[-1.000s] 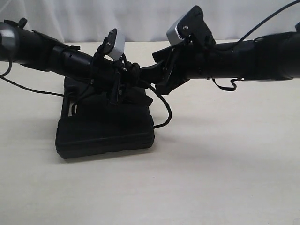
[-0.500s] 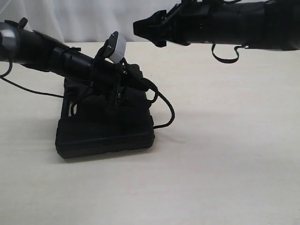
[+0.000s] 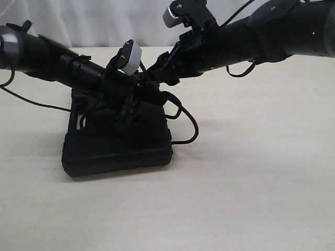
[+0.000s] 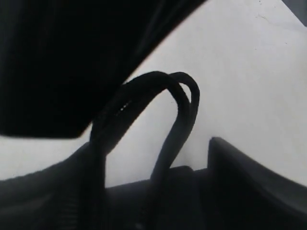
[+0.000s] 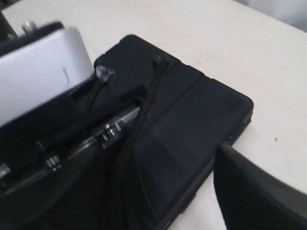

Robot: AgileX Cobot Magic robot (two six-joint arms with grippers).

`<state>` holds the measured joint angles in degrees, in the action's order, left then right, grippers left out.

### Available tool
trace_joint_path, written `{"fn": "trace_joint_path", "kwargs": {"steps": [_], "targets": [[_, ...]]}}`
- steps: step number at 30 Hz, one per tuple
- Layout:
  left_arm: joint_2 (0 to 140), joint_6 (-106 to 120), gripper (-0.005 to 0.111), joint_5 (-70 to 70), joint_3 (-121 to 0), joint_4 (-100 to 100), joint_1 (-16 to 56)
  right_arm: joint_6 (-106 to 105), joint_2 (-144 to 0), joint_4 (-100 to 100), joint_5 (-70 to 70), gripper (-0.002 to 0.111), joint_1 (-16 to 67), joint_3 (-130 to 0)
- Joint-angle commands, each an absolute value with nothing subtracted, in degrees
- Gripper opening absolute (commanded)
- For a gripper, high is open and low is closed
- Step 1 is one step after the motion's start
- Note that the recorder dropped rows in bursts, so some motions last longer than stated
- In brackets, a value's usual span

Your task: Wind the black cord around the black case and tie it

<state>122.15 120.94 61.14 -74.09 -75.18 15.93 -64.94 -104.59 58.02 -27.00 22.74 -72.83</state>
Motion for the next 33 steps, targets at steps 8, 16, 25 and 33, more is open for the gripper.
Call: {"fn": "trace_joint_path", "kwargs": {"steps": [8,16,25,33], "targets": [[121.85,122.56,0.059,61.70,-74.37,-76.06,16.08,-67.45,-105.57,56.12,-28.42,0.062,24.34,-73.29],[121.85,122.56,0.059,62.13,-74.37,-76.06,16.08,-72.08,-107.77,58.00,-23.76,0.037,26.13,-73.29],[121.85,122.56,0.059,60.63,-74.37,-75.64,16.08,-73.22,-106.58,58.00,-18.74,0.004,26.13,-73.29],[121.85,122.56,0.059,58.94,-74.37,-73.99,16.08,-70.68,-103.37,58.00,-13.66,0.004,26.13,-73.29]]}}
